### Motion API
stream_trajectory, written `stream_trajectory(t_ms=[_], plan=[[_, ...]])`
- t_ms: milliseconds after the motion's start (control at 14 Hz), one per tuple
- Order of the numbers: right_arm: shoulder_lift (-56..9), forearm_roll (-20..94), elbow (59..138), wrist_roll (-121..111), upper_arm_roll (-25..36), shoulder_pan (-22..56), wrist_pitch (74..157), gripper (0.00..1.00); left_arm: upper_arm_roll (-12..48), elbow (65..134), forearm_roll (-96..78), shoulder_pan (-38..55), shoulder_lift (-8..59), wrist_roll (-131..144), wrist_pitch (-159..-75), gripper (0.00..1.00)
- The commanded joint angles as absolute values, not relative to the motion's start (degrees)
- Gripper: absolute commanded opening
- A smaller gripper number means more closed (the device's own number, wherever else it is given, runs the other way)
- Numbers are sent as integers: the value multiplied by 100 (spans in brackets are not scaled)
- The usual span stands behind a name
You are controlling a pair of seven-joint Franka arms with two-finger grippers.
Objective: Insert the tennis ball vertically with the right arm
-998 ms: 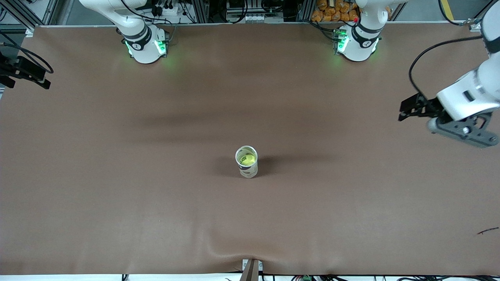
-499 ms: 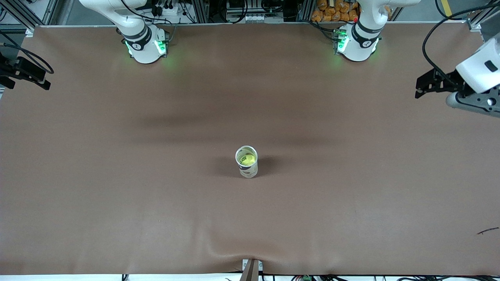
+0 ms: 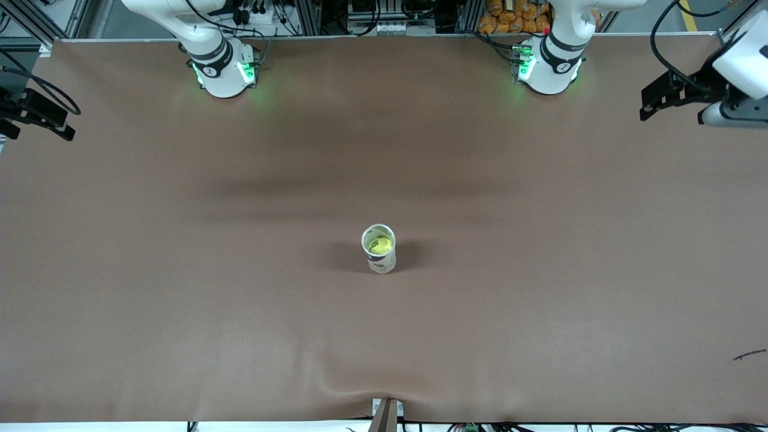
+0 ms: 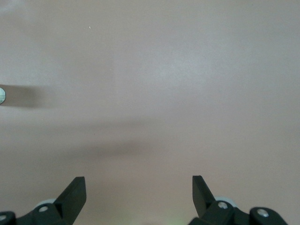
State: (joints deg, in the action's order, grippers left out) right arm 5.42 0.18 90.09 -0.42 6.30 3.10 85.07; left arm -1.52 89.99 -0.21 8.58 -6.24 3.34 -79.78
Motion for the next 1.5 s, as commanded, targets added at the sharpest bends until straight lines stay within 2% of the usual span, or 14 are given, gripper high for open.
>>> stream_trajectory(t_ms=[0,143,285,356,1425], plan=[[483,26,8877,0,633,334,8455,100,-158,9642,70,826,-1186,675,-8306,100],[483,26,8877,9,633,395,8464,100,86,9642,88,635,-1187,1105,-8314,100],[457,26,8877,0,633,448,8473,100,1032,9650,88,-268,-1230,1352,-8402,100],[431,26,8877,0,633,448,8473,100,1289,9668,105,-507,-1274,1449,-8437,100],[431,18,8868,-9,633,448,8473,100,703,9580,114,-448,-1239,871,-8455,100]])
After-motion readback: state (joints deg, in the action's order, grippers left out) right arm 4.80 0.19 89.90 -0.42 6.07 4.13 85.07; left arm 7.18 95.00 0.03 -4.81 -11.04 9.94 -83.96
